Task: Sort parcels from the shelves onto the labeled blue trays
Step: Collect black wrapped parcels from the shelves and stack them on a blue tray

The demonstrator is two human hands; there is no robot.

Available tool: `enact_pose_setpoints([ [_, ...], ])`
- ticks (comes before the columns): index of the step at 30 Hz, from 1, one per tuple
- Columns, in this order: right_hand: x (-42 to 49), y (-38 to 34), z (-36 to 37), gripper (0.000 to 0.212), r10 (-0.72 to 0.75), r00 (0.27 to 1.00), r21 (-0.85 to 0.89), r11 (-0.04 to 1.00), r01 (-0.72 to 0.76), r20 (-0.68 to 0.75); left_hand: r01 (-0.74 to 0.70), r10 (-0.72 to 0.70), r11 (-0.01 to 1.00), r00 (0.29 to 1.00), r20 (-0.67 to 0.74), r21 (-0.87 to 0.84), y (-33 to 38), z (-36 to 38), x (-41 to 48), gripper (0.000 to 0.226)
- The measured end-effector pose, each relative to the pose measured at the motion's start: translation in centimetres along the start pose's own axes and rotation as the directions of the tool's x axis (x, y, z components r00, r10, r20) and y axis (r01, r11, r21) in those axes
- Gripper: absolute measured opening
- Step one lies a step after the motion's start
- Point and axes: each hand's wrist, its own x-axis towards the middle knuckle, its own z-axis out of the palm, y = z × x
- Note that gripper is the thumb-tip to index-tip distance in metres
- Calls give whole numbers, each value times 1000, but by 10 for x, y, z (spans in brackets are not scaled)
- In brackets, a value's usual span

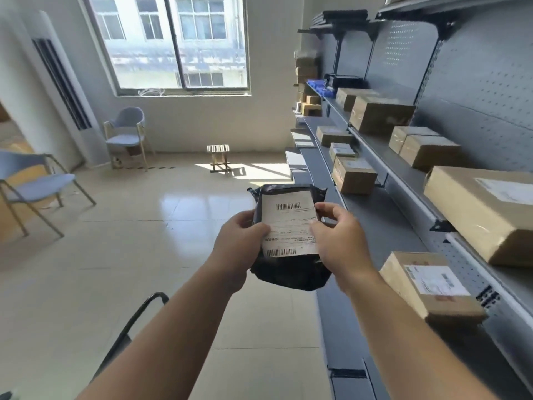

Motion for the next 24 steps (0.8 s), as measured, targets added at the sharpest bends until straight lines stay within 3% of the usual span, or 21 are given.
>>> enact_pose_setpoints([
  [10, 157, -1, 156, 20, -8, 984, 4, 1000, 7, 177, 5, -15, 998, 989, -149, -67, 13, -84, 191, 32],
  [18, 288, -13, 257, 21, 27, 993, 33, 999, -31, 111, 10, -13, 999, 997, -79, -32, 57, -127, 354, 27],
  [24, 389, -6, 289, 20, 57, 997, 25, 998, -58, 47, 49, -50, 998, 999, -13, -24, 75, -117, 468, 31],
])
